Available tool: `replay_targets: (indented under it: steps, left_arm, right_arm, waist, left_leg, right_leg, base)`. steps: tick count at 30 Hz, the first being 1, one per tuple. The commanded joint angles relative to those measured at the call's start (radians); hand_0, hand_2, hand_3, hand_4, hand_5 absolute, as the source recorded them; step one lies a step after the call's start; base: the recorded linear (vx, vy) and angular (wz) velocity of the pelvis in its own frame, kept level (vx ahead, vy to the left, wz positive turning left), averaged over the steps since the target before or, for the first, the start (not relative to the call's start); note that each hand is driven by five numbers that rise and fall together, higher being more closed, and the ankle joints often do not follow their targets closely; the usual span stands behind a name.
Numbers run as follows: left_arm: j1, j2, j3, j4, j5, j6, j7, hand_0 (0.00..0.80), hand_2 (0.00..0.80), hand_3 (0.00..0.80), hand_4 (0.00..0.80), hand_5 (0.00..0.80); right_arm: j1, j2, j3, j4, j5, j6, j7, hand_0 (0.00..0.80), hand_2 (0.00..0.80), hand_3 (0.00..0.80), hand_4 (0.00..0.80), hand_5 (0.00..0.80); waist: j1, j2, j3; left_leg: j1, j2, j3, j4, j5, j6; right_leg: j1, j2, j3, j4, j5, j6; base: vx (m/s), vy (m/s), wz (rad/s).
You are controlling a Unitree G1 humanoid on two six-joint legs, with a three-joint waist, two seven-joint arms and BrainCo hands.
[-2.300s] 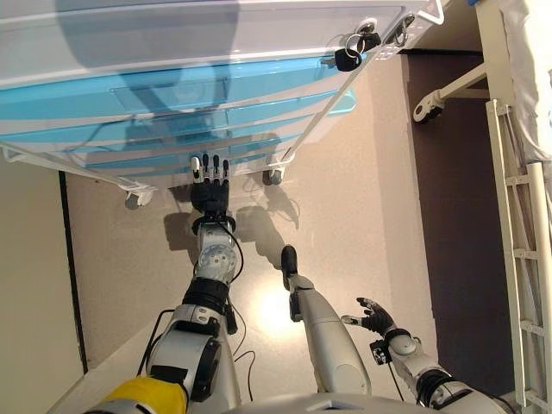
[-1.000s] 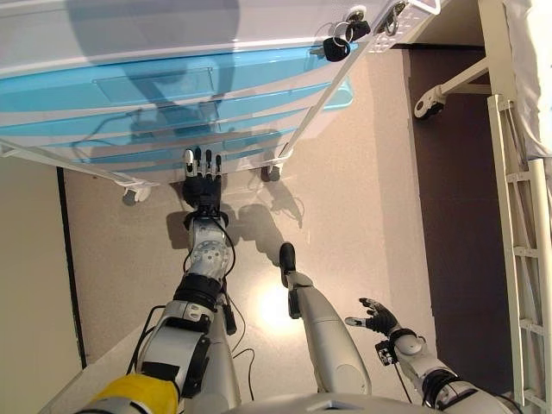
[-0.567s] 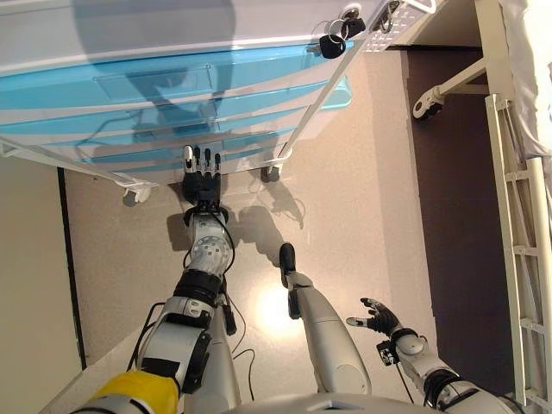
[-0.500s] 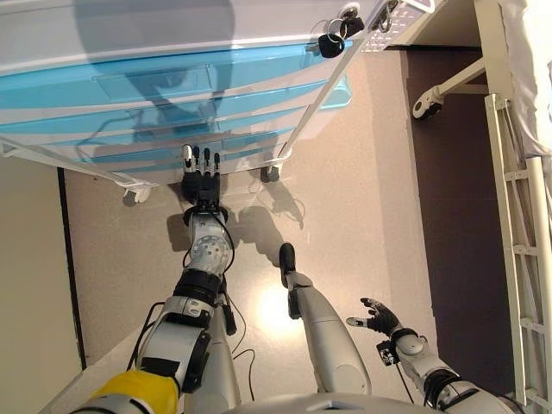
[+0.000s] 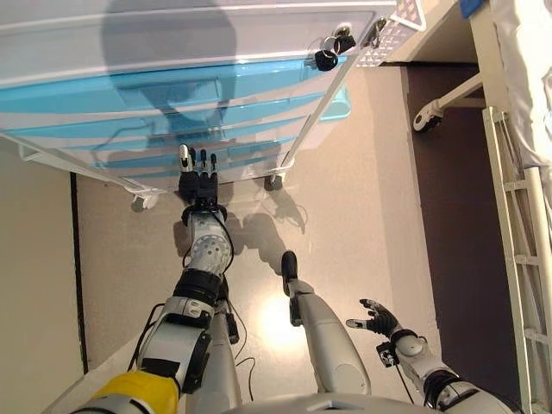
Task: Open the drawer and pick up the medicine
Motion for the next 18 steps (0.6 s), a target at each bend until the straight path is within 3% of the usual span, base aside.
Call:
replay_targets:
  steps: [1, 7, 8, 18]
  left_arm:
    - [-0.257, 0.129, 0.043, -0.209, 0.116, -0.099, -0.134, 0.000, 0.000, 0.000, 0.000, 0.000]
    - [-0.250, 0.124, 0.047, -0.201, 0.104, -0.089, -0.140, 0.000, 0.000, 0.000, 0.000, 0.000]
    - [-0.242, 0.118, 0.048, -0.199, 0.101, -0.086, -0.142, 0.000, 0.000, 0.000, 0.000, 0.000]
    - [-0.230, 0.119, 0.054, -0.154, 0.103, -0.064, -0.139, 0.000, 0.000, 0.000, 0.000, 0.000]
  right_arm:
    - [0.055, -0.051, 0.048, 0.023, -0.011, 0.012, -0.005, 0.000, 0.000, 0.000, 0.000, 0.000]
    - [0.059, -0.055, 0.043, 0.027, -0.017, 0.014, -0.008, 0.000, 0.000, 0.000, 0.000, 0.000]
    - [0.060, -0.055, 0.043, 0.032, -0.020, 0.015, -0.007, 0.000, 0.000, 0.000, 0.000, 0.000]
    - [0.059, -0.062, 0.038, 0.033, -0.033, 0.020, -0.009, 0.000, 0.000, 0.000, 0.000, 0.000]
  waist:
    - [0.008, 0.039, -0.051]
    - [0.008, 0.037, -0.056]
    - [0.006, 0.032, -0.056]
    - [0.003, 0.040, -0.068]
  left_leg:
    - [0.018, -0.060, -0.024, 0.070, -0.115, 0.066]
    - [0.039, -0.063, -0.030, 0.061, -0.110, 0.064]
    - [0.032, -0.066, -0.018, 0.057, -0.080, 0.067]
    - [0.035, -0.066, -0.018, 0.052, -0.077, 0.065]
  right_leg:
    - [0.062, 0.022, -0.020, 0.006, -0.016, 0.062]
    - [0.085, 0.022, -0.025, -0.005, -0.016, 0.061]
    - [0.082, 0.015, -0.032, -0.013, 0.008, 0.054]
    - [0.086, 0.015, -0.027, -0.015, 0.007, 0.052]
  base:
    - [0.096, -0.010, 0.09]
    - [-0.017, -0.007, 0.01]
    - [-0.097, -0.010, -0.02]
    - [-0.008, 0.000, 0.01]
